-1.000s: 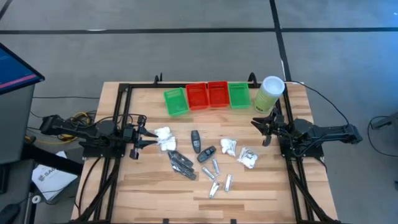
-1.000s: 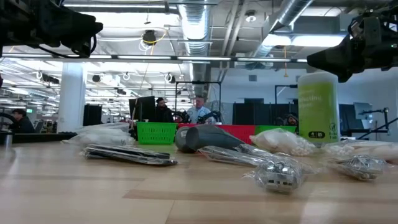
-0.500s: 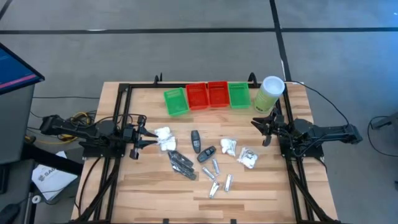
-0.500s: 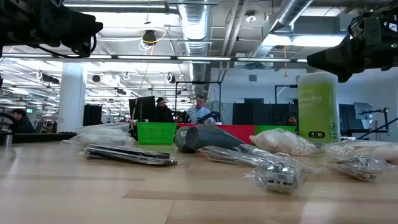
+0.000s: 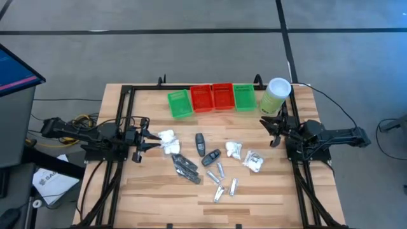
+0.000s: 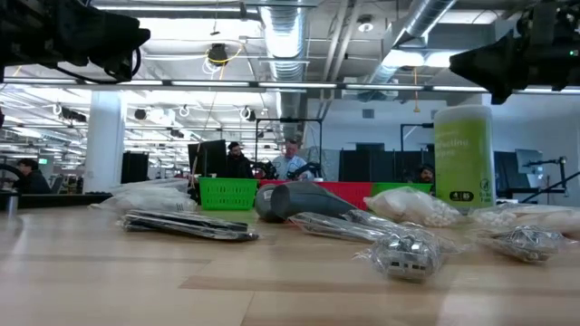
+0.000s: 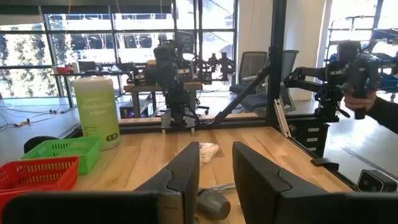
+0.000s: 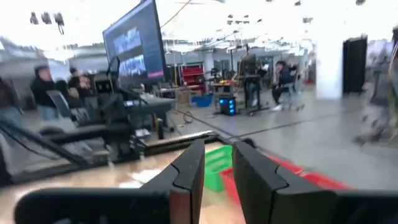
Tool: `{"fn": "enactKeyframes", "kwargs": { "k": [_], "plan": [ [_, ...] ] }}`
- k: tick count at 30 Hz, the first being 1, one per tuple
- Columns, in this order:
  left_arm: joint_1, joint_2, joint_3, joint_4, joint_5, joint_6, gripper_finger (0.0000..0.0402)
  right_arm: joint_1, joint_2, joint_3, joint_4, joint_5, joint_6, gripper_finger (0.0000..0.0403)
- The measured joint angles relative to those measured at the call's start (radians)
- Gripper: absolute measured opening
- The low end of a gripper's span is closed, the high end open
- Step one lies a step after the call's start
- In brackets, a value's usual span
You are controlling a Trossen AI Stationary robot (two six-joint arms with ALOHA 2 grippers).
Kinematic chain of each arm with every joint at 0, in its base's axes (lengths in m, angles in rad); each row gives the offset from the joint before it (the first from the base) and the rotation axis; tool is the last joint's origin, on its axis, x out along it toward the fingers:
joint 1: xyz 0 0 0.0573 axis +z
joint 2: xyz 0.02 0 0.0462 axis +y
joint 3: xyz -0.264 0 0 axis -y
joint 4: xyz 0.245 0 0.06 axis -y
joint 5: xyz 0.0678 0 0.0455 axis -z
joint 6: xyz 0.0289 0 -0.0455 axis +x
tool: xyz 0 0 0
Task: Pick & Place Travel size toiletries
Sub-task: Put the white cotton pack into the right red bin
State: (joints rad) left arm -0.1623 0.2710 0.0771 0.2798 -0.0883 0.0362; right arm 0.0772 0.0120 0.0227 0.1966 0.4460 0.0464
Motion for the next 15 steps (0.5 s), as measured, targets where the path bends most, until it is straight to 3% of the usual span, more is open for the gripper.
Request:
{"fn": "enactKeyframes", "kwargs": {
  "k": [3, 8, 15],
  "plan": [
    [0.0, 0.005, 0.0, 0.002, 0.0, -0.023, 0.0087, -0.004, 0.014, 0.001, 0.01, -0.01, 0.12, 0.0075],
    [0.0, 0.034, 0.0, 0.005, 0.0, -0.026, 0.0087, -0.003, 0.088, 0.017, 0.025, -0.13, 0.212, 0.0075],
    [0.0, 0.099, 0.0, 0.023, 0.0, -0.026, 0.0087, -0.012, 0.378, 0.115, -0.007, -0.154, 0.253, 0.0075]
  ]
}}
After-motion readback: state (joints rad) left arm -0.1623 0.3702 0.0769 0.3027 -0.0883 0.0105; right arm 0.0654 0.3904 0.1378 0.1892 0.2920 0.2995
